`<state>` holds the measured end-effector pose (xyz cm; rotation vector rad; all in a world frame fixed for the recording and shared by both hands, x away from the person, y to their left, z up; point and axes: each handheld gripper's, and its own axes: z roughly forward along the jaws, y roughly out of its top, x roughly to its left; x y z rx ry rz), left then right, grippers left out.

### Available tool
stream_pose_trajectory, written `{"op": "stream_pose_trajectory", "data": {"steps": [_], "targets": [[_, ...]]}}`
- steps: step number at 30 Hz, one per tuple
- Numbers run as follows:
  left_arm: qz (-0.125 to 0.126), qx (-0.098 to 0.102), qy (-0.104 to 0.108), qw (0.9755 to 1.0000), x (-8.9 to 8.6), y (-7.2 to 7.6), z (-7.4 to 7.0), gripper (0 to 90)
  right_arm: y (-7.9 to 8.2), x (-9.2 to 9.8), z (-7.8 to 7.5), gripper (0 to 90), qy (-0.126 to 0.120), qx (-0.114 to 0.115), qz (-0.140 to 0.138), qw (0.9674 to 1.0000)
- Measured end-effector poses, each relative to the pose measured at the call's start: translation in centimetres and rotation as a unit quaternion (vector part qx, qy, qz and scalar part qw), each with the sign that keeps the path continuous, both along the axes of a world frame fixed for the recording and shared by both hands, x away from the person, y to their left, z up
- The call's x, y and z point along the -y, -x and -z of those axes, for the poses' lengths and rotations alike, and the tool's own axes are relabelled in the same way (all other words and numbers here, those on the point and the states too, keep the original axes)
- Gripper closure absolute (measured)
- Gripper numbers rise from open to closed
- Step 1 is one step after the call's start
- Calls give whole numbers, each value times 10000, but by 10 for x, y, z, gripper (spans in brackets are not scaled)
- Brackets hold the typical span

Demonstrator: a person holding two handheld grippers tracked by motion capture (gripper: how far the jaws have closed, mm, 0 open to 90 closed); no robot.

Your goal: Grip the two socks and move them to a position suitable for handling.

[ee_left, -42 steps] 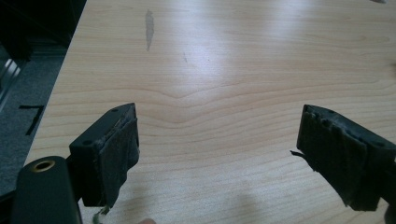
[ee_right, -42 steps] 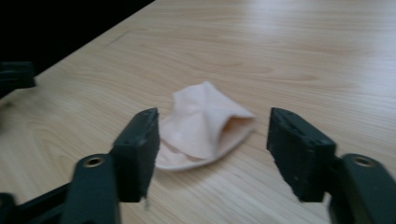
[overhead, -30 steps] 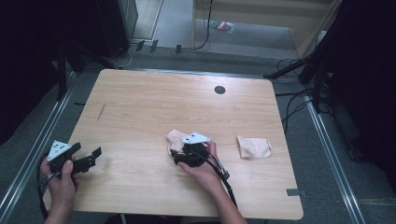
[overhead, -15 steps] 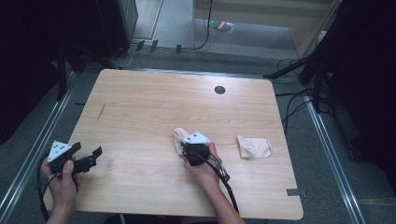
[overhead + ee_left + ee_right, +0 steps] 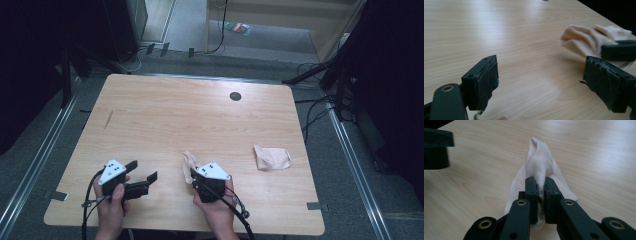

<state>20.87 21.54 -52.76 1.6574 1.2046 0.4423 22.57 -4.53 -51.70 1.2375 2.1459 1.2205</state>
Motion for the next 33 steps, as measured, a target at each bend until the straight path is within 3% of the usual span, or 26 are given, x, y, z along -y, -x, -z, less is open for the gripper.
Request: {"op": "stream_pose_trajectory", "data": {"steps": [4, 7, 10, 11, 13, 14, 15, 16, 17, 18, 19, 20, 22, 23, 24, 25, 26, 29, 30, 31, 33], "targets": [[107, -126, 42, 9999, 13, -2, 6, 156, 11, -7, 9, 818, -2, -1, 59, 10000], [146, -126, -18, 9998, 14, -4, 9, 172, 11, -12, 22, 582, -97, -300, -77, 9995], [64, -87, -120, 9999, 13, -4, 10, 274, 11, -7, 17, 604, -170, -165, -40, 9997], [37, -66, -159, 9998, 9, -5, 9, 300, 13, -5, 9, 672, -157, 59, -185, 9997], [-13, -72, -166, 9998, 6, -5, 9, 322, 15, -9, 5, 709, -132, 32, -638, 9979], [-13, -72, -166, 9998, 6, -5, 9, 335, 15, -9, 5, 709, -132, 32, -638, 9979], [-21, -93, -114, 9999, 5, -6, 9, 347, 17, -20, 8, 715, 116, 116, -869, 9961], [-21, -93, -114, 9999, 5, -6, 9, 360, 17, -20, 8, 715, 116, 116, -869, 9961], [46, -113, -124, 9998, 7, -6, 9, 364, 15, -30, 15, 651, 446, 145, -1000, 9939], [112, -131, -136, 9998, 8, -5, 10, 363, 15, -33, 18, 621, 604, 176, -1058, 9924], [112, -131, -136, 9998, 8, -5, 10, 359, 15, -33, 18, 621, 604, 176, -1058, 9924], [198, -152, -152, 9996, 12, -4, 10, 357, 14, -37, 25, 627, 1133, 371, -1022, 9876], [316, -181, -157, 9992, 14, -5, 10, 367, 13, -37, 28, 693, 1298, 451, -966, 9858], [390, -198, -142, 9989, 14, -6, 10, 377, 13, -35, 28, 755, 1295, 434, -927, 9863], [390, -198, -142, 9989, 14, -6, 10, 385, 13, -35, 28, 755, 1295, 434, -927, 9863], [465, -278, -103, 9985, 16, -7, 11, 389, 12, -31, 26, 839, 1103, 401, -884, 9892], [508, -327, -131, 9981, 18, -7, 11, 388, 11, -29, 24, 859, 1010, 366, -862, 9905], [658, -552, -211, 9961, 27, -7, 14, 343, 7, -20, 19, 873, 497, 148, -699, 9962], [658, -552, -211, 9961, 27, -7, 14, 336, 7, -20, 19, 873, 497, 148, -699, 9962], [771, -719, -262, 9941, 36, -7, 17, 333, 5, -14, 16, 877, 185, 77, -561, 9982], [912, -812, -278, 9921, 45, -6, 18, 255, 4, -9, 13, 877, -23, 100, -436, 9990]]}}
